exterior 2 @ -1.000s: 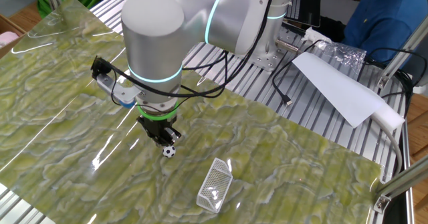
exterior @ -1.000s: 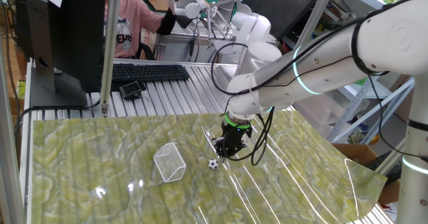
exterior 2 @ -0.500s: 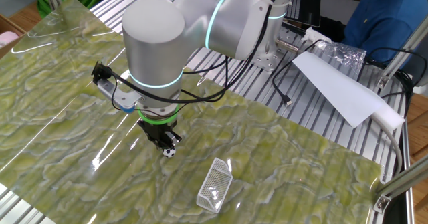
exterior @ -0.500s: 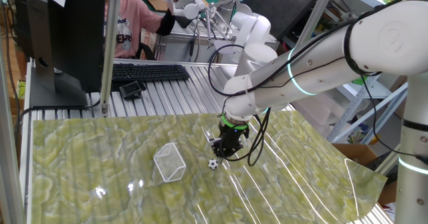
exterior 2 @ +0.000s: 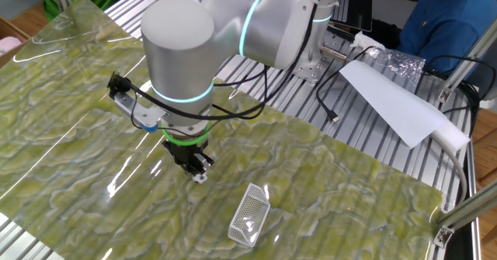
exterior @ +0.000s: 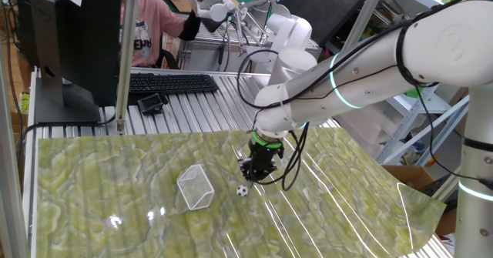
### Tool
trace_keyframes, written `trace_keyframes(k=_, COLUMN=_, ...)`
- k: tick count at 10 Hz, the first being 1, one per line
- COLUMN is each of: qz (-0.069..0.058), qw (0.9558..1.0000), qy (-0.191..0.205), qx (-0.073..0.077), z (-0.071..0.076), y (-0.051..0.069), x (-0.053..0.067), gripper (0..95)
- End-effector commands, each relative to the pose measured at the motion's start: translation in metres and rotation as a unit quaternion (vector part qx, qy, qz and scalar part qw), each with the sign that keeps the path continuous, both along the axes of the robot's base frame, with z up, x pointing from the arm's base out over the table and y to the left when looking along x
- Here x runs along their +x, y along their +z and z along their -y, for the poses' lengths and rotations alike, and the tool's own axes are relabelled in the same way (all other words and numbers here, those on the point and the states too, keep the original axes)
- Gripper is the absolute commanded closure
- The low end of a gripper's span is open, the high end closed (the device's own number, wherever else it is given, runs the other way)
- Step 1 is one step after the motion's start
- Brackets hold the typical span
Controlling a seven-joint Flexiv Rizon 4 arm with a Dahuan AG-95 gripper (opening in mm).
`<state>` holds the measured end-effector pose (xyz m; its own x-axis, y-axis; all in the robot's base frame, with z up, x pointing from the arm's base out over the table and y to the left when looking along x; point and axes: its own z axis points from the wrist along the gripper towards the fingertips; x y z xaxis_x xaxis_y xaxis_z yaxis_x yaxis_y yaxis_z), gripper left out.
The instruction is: Push the soccer ball into the goal
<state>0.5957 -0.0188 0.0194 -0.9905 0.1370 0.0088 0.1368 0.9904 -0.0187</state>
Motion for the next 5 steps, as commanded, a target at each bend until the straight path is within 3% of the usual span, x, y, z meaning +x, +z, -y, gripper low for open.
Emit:
trace_keyframes(k=1, qz=-0.001, qw=1.0, qy=0.0, qx=-0.002, z=-0.0028, y=0.0017, x=-0.0025, gripper=95.0)
trace_keyframes(k=5, qz=0.0, qw=0.9999, qy=-0.014, qx=-0.009, z=-0.0094, y=-0.0042, x=-0.0077, gripper=95.0)
